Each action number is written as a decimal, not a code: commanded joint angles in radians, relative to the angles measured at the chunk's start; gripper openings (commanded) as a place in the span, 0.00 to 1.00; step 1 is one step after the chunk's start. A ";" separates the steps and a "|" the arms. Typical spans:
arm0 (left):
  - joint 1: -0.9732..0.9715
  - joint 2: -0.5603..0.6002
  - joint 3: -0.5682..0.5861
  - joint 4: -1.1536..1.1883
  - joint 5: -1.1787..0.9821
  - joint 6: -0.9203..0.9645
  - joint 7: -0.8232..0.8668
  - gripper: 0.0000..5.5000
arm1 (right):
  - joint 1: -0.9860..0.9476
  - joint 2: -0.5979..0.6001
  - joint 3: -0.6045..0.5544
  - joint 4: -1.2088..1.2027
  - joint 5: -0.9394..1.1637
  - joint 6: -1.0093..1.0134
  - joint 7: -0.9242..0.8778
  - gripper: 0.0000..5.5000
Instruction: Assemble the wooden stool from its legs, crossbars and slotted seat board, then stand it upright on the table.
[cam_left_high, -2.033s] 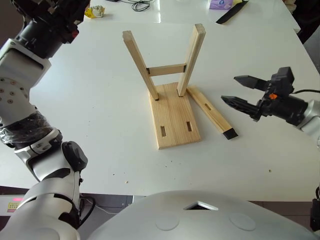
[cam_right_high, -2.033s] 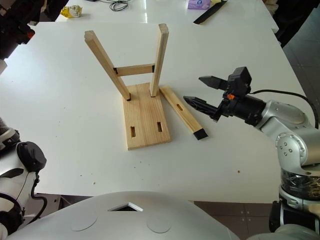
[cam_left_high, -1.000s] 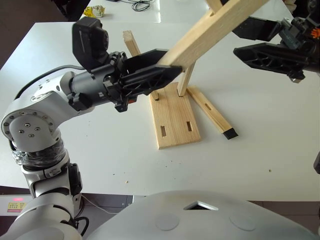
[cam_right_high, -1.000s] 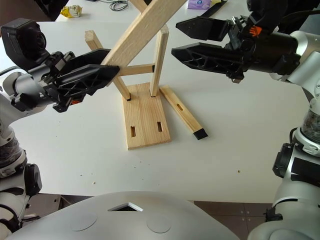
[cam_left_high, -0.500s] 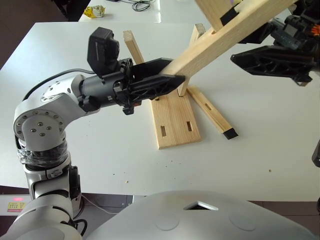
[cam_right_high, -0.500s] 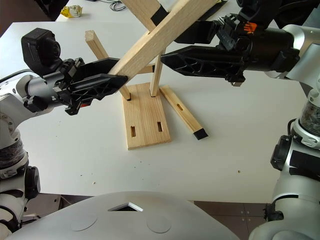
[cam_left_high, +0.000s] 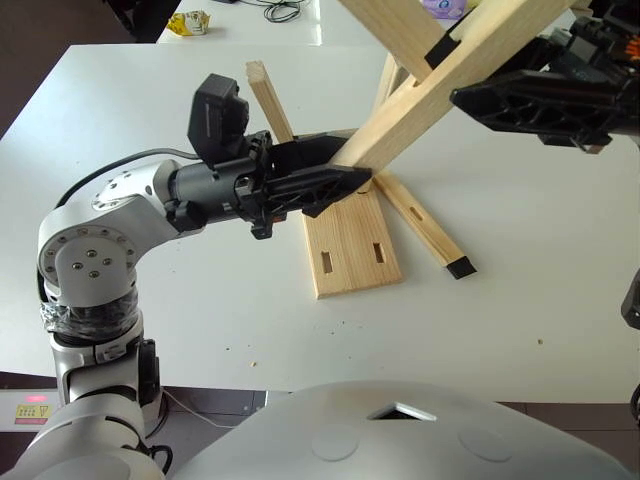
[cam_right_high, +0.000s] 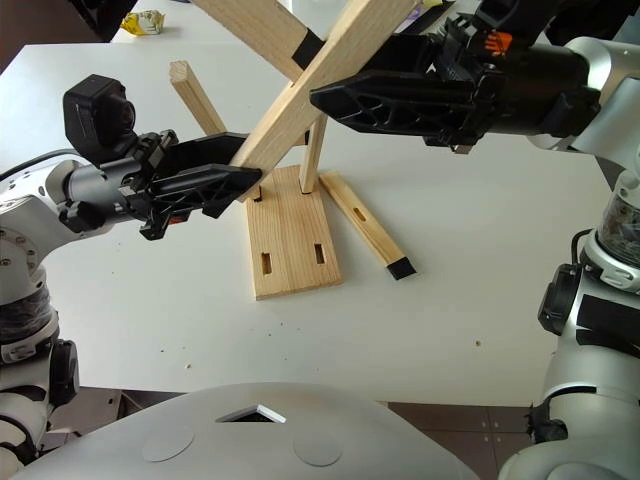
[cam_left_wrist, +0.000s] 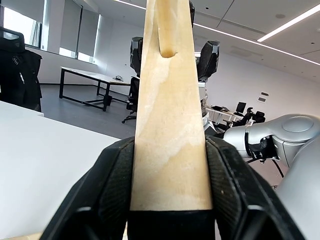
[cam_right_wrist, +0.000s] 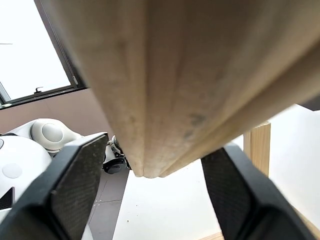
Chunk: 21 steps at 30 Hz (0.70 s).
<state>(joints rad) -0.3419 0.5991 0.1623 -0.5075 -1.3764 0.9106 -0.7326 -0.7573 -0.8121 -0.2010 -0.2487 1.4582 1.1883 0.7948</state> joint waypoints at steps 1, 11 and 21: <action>0.000 0.019 -0.001 0.002 0.007 -0.003 -0.007 0.37 | 0.008 -0.011 0.004 -0.016 -0.022 -0.003 0.016 0.45; 0.003 0.031 0.000 0.006 0.001 -0.004 -0.014 0.37 | 0.045 -0.025 0.011 -0.043 -0.075 -0.020 0.050 0.37; -0.026 0.046 -0.015 0.052 -0.016 0.042 0.016 0.50 | 0.114 -0.042 0.039 -0.103 -0.161 -0.082 0.092 0.37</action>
<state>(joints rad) -0.3440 0.6289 0.1443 -0.4676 -1.3734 0.9328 -0.7320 -0.6590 -0.8407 -0.1727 -0.3374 1.3165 1.1041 0.8891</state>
